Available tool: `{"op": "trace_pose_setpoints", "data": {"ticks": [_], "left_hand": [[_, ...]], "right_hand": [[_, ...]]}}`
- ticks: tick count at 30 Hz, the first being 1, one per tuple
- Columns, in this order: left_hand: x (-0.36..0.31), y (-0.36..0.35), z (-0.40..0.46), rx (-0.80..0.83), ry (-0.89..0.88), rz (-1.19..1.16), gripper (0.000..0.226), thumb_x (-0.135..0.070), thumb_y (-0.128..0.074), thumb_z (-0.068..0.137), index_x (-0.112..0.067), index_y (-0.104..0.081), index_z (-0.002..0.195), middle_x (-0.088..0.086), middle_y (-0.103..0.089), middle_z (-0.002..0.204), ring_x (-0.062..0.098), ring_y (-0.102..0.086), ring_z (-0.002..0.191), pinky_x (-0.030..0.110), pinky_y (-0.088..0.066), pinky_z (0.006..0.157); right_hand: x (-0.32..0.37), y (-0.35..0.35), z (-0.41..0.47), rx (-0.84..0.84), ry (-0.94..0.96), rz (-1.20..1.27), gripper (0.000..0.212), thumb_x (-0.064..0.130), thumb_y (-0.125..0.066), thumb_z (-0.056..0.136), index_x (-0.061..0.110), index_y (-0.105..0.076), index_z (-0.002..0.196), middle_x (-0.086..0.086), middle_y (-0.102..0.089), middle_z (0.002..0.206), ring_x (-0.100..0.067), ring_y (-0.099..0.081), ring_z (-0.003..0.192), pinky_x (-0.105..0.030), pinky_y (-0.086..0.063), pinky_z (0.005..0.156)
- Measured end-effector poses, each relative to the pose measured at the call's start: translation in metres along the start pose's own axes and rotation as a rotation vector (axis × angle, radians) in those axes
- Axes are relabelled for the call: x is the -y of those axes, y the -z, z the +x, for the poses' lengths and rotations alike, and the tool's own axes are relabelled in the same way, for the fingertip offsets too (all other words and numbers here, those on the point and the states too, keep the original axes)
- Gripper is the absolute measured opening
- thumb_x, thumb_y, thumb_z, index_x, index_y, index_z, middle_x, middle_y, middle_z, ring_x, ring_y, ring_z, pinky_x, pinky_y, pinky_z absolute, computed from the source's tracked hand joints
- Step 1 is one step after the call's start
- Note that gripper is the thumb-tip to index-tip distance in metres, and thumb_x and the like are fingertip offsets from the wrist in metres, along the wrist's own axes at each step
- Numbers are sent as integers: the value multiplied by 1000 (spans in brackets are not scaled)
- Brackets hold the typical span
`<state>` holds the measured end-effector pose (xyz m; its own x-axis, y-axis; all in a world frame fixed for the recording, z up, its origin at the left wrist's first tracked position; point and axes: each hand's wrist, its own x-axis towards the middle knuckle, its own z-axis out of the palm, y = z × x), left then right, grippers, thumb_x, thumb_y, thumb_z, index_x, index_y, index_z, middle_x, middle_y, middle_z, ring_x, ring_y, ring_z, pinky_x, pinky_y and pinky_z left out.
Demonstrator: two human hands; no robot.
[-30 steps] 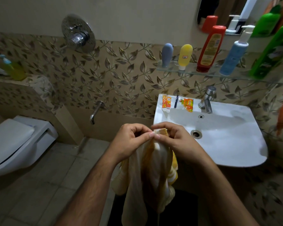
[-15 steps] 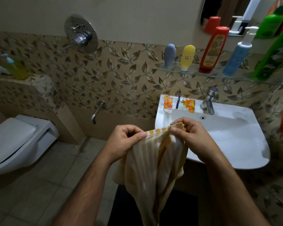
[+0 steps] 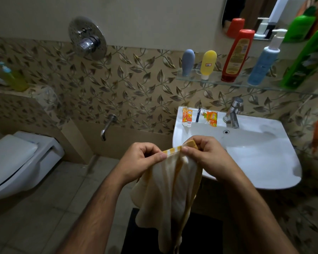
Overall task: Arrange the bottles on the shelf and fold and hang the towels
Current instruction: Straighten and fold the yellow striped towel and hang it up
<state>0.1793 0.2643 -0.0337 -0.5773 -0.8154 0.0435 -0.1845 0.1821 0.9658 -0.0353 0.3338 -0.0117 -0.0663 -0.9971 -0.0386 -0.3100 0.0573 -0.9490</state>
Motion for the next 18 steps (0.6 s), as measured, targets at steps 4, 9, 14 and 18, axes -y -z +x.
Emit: {"op": "trace_pose_setpoints", "data": {"ticks": [4,9,14,18], "left_hand": [[6,12,-3,-16,17,-31,13,-32,-74,81,-22,-75,73,-2,-71,70,6,-62,67,21,-49,60],[2,1,1,-89,-29,23,14,-33,-70,82,-22,-73,73,-1,-70,70,5,-60,66,21,-48,61],[-6,-9,7,-32,-97,151,10,-28,-71,85,-23,-75,79,-1,-74,76,25,-68,75,38,-53,69],[-9,-6,8,26,-97,131,12,-29,-70,85,-19,-76,83,-2,-75,81,21,-70,80,34,-54,72]], "right_hand": [[-6,14,3,-89,-11,0,14,22,-67,92,23,-73,80,0,-72,71,-13,-65,69,-37,-51,70],[-7,5,2,-119,-53,68,10,14,-67,91,21,-74,92,-14,-75,83,-21,-70,77,-37,-56,75],[-2,-15,-3,62,-52,144,40,14,-69,89,20,-62,129,-22,-70,81,-34,-70,80,-41,-58,81],[0,-22,-3,91,-48,145,12,19,-68,91,8,-72,91,-20,-72,87,-27,-67,80,-44,-54,77]]}}
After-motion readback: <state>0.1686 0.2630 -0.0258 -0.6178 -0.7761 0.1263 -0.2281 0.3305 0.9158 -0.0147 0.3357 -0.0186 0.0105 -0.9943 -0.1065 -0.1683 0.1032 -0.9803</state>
